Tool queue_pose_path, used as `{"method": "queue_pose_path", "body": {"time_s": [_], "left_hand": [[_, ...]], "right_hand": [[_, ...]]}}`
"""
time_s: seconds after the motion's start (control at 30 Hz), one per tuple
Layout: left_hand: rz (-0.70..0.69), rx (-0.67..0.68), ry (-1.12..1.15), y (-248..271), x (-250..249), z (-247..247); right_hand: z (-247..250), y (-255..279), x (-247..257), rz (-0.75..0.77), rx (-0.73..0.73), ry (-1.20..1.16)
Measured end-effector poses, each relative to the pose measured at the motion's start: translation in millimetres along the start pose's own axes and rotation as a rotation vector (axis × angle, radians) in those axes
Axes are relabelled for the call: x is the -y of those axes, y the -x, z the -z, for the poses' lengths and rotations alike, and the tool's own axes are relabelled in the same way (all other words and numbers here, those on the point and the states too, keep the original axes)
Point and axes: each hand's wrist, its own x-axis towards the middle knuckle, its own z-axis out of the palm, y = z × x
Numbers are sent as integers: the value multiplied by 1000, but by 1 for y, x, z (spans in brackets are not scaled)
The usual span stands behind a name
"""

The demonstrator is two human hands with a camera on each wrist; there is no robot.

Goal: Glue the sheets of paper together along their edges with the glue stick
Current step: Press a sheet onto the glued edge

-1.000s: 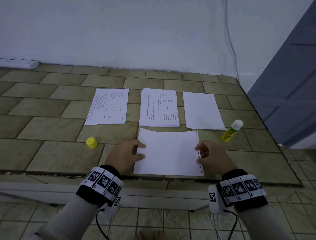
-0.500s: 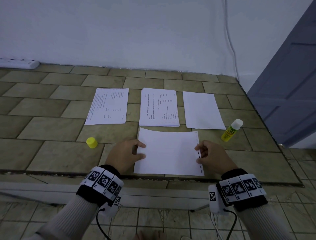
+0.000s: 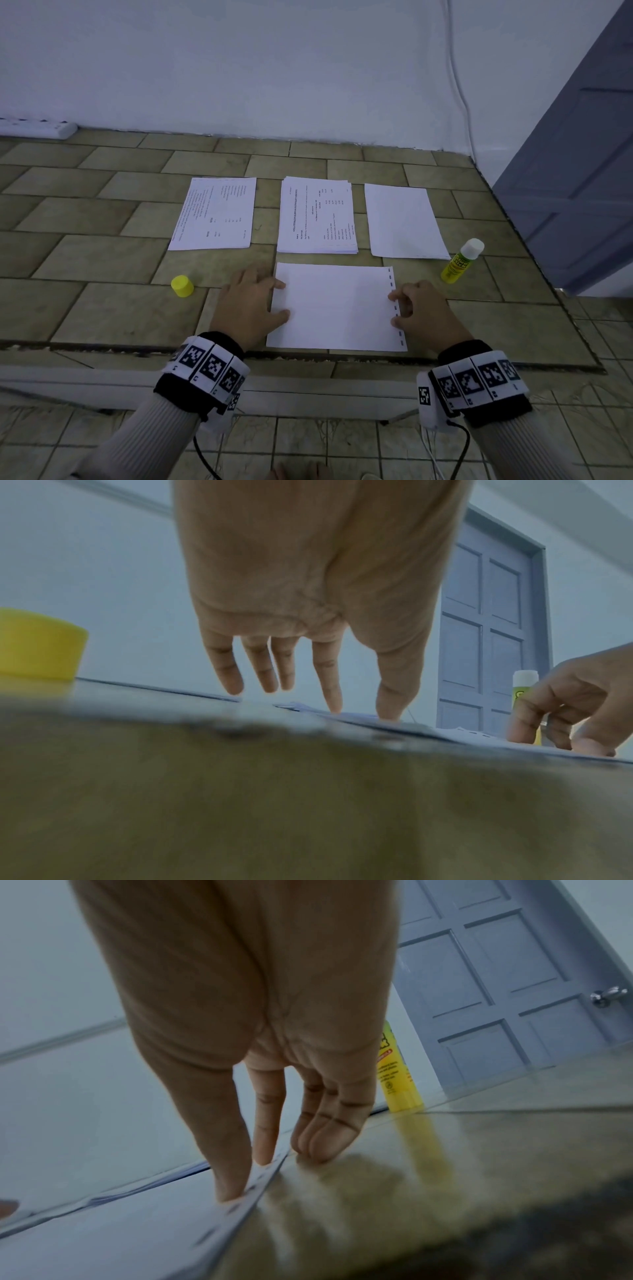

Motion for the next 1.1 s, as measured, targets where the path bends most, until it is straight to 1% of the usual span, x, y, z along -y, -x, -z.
{"method": "queue_pose_path", "body": {"time_s": [0.07, 0.17, 0.23, 0.27, 0.33, 0.4, 0.47, 0.57, 0.6, 0.7, 0.8, 0.87, 0.93, 1.0, 1.1], "left_hand": [[-25, -7, -42, -3, -4, -6], [-93, 15, -154, -7, -12, -21], [-99, 18, -222, -10, -11, -32], [-95, 11, -239, -11, -10, -36], [-95, -10, -246, -13, -9, -40], [-99, -24, -237, -13, -9, -41], [-112, -27, -245, -13, -6, -43], [-133, 2, -292, -13, -4, -45], [-130, 14, -289, -13, -3, -45], [-115, -29, -241, -13, -5, -44], [-106, -40, -238, -13, -6, -45], [-105, -44, -243, -13, -5, -46], [-105, -52, -253, -13, -5, -46], [-106, -52, -263, -13, -5, -46], [-102, -43, -272, -14, -6, -47]], "right_hand": [[0, 0, 2, -6, 15, 83], [0, 2, 10, -13, 33, 275], [0, 7, 21, 13, -6, 424], [-1, 9, 27, 39, -36, 442], [-8, 12, 43, 106, -31, 340], [-26, 13, 66, 204, 53, 233], [-53, 8, 88, 285, 114, 228], [-85, -3, 104, 337, 93, 255], [-90, -8, 104, 332, 70, 281], [-89, -18, 87, 281, 15, 368], [-69, -24, 48, 162, -63, 405], [-54, -21, 21, 72, -78, 399], [-42, -15, 2, 18, -98, 406], [-37, -11, -3, -34, -99, 422], [-38, -10, 12, -105, -113, 370]]}}
